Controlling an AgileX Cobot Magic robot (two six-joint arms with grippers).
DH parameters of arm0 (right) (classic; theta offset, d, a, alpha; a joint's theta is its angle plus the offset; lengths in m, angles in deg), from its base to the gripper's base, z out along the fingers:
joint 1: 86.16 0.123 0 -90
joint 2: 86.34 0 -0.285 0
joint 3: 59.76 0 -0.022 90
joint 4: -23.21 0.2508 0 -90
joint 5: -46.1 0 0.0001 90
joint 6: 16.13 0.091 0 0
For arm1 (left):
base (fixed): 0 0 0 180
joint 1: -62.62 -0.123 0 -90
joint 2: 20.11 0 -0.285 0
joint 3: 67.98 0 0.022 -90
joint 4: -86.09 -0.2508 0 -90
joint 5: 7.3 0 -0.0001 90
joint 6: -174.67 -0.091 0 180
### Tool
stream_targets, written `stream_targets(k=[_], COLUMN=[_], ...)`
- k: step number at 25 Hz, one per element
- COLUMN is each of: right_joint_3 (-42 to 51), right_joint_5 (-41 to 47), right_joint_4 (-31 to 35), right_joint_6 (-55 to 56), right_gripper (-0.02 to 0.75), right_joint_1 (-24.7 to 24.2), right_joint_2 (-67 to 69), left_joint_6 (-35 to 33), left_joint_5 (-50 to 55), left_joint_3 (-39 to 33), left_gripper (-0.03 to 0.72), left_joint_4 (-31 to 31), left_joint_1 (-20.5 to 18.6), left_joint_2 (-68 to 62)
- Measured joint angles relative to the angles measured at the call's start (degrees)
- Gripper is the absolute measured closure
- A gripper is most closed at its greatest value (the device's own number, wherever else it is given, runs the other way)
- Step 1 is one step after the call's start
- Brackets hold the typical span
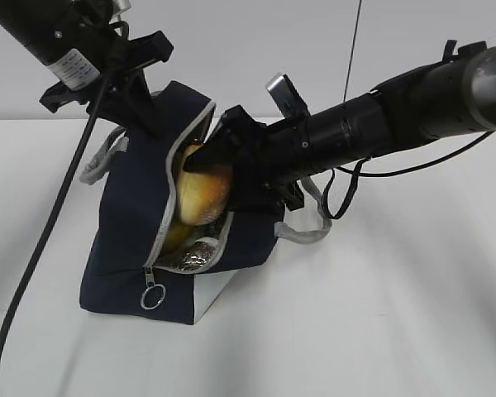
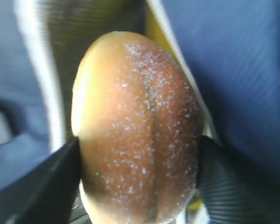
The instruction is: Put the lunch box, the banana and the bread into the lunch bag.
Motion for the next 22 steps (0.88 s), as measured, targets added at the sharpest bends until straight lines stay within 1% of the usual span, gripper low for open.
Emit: stream_targets(k=[2,3,7,12,17,19,22], right_joint_3=[0.0,0.0,-0.07,-0.35,-3.36,-5.14,-8.29], right_joint_5=[0.58,1.01,3.11,5.99,9.45,11.97,15.67], right_joint_4=[0.54,0.97,1.91,1.97,-1.45,-2.51,-5.81], right_joint_6=[0.13,0.13,0.25,0.25,0.25,0.25,0.25], right_gripper=[0.092,0.081,0.07,0.071,0.076,0.08,0.087], right_joint_1=[0.0,0.0,-0.2,-1.99,-5.7,-7.24,-8.42], right_joint_2=[0.21,0.21,0.21,-0.42,-2.58,-3.45,-4.23], left_joint_6=[0.0,-0.07,-0.21,-0.54,-0.59,-0.59,-0.65], left_joint_5=[0.0,0.0,0.09,0.34,0.51,0.53,0.58], left_joint_3=[0.0,0.0,0.0,0.0,0.0,0.0,0.0], left_gripper=[0.689,0.69,0.69,0.69,0.69,0.69,0.69], left_joint_4=[0.06,0.06,0.06,0.06,0.06,0.06,0.06], left_joint_1=[0.0,0.0,0.0,0.0,0.0,0.0,0.0], left_joint_2=[0.0,0.0,0.0,0.0,0.0,0.0,0.0])
